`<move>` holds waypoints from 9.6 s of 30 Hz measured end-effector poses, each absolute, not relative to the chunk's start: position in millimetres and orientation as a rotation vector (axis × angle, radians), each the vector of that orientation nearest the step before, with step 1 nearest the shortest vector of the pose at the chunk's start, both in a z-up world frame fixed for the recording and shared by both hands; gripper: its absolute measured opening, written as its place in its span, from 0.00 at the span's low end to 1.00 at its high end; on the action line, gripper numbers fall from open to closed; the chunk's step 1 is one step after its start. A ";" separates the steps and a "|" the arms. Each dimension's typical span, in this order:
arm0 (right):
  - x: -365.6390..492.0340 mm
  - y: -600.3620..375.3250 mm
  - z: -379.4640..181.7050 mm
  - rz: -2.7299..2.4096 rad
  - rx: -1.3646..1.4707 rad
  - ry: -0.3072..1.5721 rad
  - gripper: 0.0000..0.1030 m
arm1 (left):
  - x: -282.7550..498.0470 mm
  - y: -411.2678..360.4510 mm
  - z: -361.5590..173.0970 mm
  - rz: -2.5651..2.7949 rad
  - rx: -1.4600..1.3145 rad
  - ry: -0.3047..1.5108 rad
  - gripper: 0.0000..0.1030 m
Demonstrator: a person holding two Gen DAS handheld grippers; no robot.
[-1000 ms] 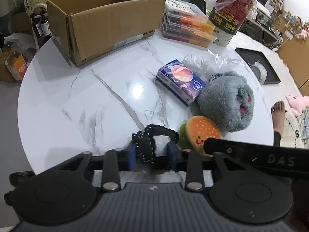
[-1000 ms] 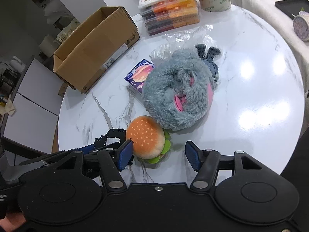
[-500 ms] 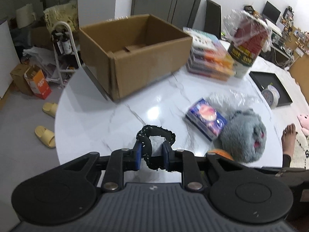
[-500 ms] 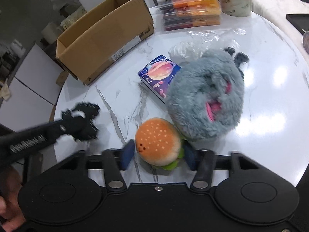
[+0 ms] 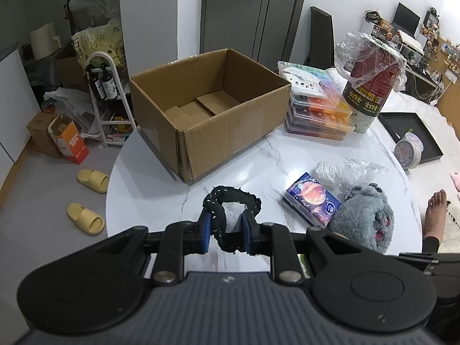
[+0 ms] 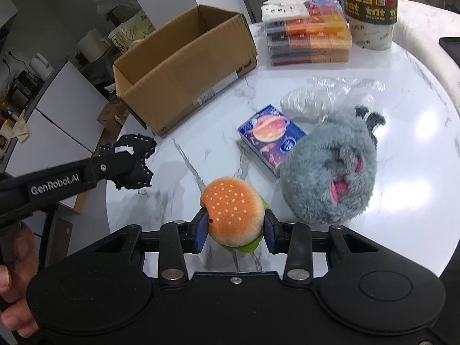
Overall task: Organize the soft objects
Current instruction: 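Lift the black strap with the left gripper while the right gripper lifts the burger plush, then lower the black strap into the cardboard box and open the left gripper, then lower the burger plush into the cardboard box and open the right gripper, then move both grippers back over the table toward the grey plush, then close the right gripper on the grey plush toy with pink ears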
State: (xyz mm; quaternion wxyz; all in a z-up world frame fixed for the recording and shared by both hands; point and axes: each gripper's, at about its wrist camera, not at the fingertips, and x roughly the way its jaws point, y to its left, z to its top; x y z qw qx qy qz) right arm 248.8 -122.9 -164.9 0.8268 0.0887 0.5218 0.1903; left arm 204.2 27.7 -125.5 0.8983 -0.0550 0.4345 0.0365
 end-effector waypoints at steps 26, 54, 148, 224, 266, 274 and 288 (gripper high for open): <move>300.9 -118.3 -94.5 0.436 0.141 0.934 0.38 | 252.4 50.3 -69.8 0.103 -0.091 0.759 0.21; 326.0 -122.1 -91.9 0.444 0.135 0.887 0.38 | 344.3 97.2 -108.0 0.191 -0.130 0.861 0.21; 399.7 6.6 -104.4 0.439 -0.088 1.044 0.91 | 263.1 160.5 -75.1 0.296 -0.357 0.768 0.58; 189.1 -264.9 -38.4 0.493 0.112 0.646 1.00 | 114.0 -53.0 -25.0 0.088 -0.098 0.689 0.99; 236.7 -298.0 -182.0 0.444 0.528 0.893 0.74 | 200.0 -80.0 -138.5 -0.059 -0.205 0.878 0.38; 251.7 -303.8 -212.0 0.461 0.687 0.927 0.57 | 219.5 -85.3 -148.6 -0.079 -0.202 0.887 0.35; 271.4 -293.5 -233.9 0.509 0.872 0.907 0.45 | 237.1 -83.2 -171.4 -0.110 -0.263 0.929 0.35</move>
